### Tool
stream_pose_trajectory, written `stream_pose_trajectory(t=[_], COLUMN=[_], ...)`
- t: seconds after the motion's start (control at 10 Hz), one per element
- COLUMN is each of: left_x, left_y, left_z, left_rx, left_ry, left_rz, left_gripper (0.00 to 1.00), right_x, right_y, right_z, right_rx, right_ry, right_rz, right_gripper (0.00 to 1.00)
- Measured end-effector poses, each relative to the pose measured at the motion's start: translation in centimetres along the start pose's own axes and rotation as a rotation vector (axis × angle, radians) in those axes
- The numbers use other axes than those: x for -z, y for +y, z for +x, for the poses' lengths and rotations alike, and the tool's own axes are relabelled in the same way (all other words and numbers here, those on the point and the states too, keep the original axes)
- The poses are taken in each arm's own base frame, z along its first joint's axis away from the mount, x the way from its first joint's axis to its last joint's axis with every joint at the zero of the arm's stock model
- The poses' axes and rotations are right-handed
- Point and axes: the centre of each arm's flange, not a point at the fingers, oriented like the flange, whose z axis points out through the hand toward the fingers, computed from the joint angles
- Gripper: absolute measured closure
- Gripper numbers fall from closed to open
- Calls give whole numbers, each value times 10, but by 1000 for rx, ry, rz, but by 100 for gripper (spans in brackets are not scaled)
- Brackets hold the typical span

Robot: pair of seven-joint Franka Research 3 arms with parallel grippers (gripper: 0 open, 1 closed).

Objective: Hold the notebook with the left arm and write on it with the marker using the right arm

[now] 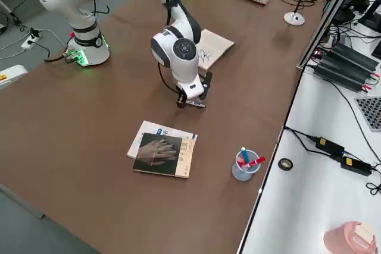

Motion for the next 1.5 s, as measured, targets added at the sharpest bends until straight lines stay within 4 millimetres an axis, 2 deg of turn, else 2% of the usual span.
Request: stream_pose_trajectory(t=[0.1, 0.2, 0.4, 0.6, 1.0, 1.3, 1.5], left_x=[9, 17, 29, 41, 63, 78, 90], left_y=[-11, -18, -25, -31, -58, -91, -117], left_z=[3, 5, 4, 4, 8, 11, 12], left_rx=[9, 14, 22, 23, -3, -25, -39], left_ry=[-3, -8, -23, -27, -41, -60, -78], left_rz=[-2, 1, 6, -1, 3, 1, -1], left_gripper=[0, 0, 0, 0, 0, 0, 0], right_x=[4, 9, 29, 65, 137, 188, 225], right_y=[0, -1, -10, -27, -78, -127, -150], right_z=[3, 6, 16, 28, 41, 41, 37], right_rx=[-10, -25, -51, -94, -214, -319, -355], right_ry=[8, 16, 19, 18, 45, 58, 91], right_rz=[-3, -6, -2, 7, -91, -172, -233], right_gripper=[2, 0, 0, 0, 0, 0, 0])
